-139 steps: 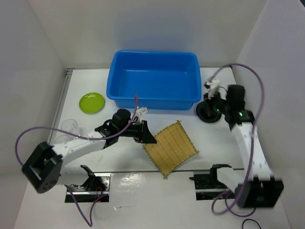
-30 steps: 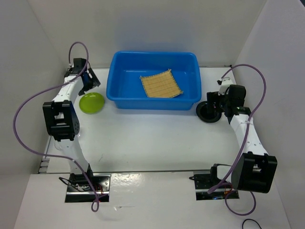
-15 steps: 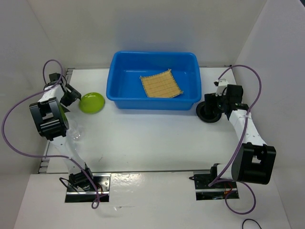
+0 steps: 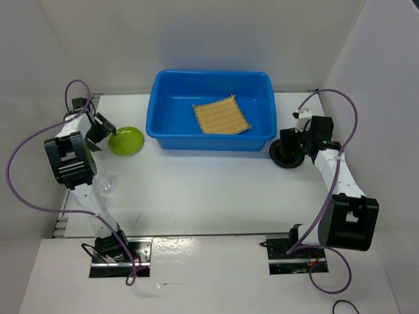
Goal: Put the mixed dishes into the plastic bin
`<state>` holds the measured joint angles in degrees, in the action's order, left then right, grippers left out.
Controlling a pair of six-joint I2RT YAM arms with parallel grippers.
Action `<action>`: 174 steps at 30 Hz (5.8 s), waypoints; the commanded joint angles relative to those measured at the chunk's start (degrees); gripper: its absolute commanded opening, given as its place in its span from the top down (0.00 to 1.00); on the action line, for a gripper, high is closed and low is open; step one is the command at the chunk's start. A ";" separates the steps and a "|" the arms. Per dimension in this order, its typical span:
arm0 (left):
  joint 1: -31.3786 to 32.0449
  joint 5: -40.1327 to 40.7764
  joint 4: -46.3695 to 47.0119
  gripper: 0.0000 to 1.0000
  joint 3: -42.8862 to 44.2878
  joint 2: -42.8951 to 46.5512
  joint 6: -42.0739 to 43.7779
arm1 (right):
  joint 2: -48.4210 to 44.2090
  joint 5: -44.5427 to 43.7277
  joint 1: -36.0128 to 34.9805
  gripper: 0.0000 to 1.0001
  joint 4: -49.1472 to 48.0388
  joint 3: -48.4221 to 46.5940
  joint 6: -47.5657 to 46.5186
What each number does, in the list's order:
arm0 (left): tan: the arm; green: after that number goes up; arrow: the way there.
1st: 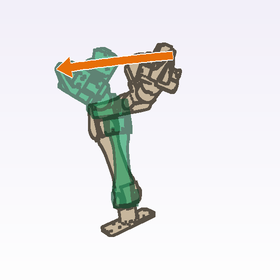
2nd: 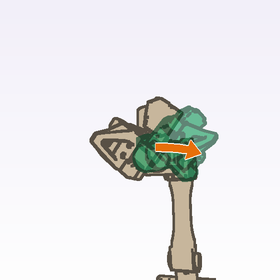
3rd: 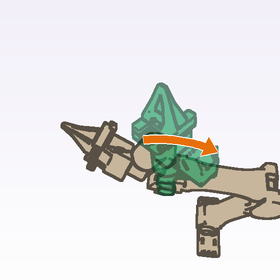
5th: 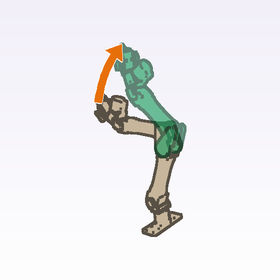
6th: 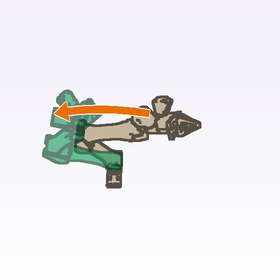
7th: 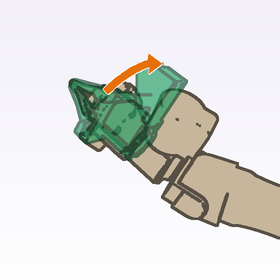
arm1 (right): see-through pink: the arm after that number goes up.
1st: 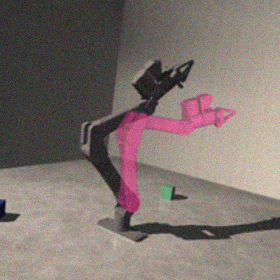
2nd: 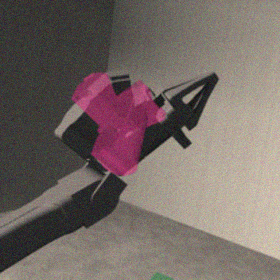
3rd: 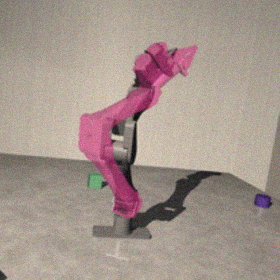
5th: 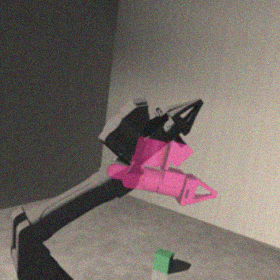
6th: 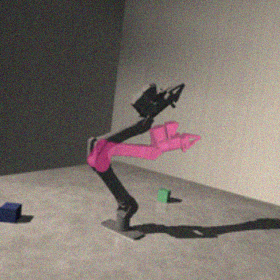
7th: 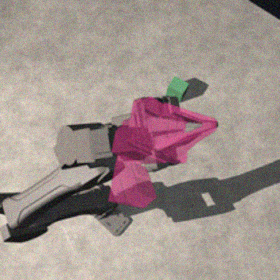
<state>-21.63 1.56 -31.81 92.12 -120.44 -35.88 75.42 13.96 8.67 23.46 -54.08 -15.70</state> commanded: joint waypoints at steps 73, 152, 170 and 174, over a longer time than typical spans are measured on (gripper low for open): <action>25.46 -26.08 -11.41 1.00 50.74 2.91 -18.62 | 4.21 1.16 2.58 0.02 1.94 -4.01 -1.61; 32.44 14.35 0.96 0.17 -21.89 46.00 12.41 | 34.91 4.94 17.17 1.00 10.37 -18.78 3.31; 28.83 11.36 2.02 0.18 -23.39 44.77 11.36 | -14.58 -12.25 8.76 1.00 12.92 -13.84 -4.25; 28.83 11.36 2.02 0.18 -23.91 44.77 11.36 | -16.53 -22.88 -4.23 1.00 12.92 -26.72 -2.06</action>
<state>7.27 13.54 -31.68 68.03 -75.83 -24.18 60.29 0.89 10.59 37.58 -71.46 -18.26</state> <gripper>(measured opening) 0.826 0.022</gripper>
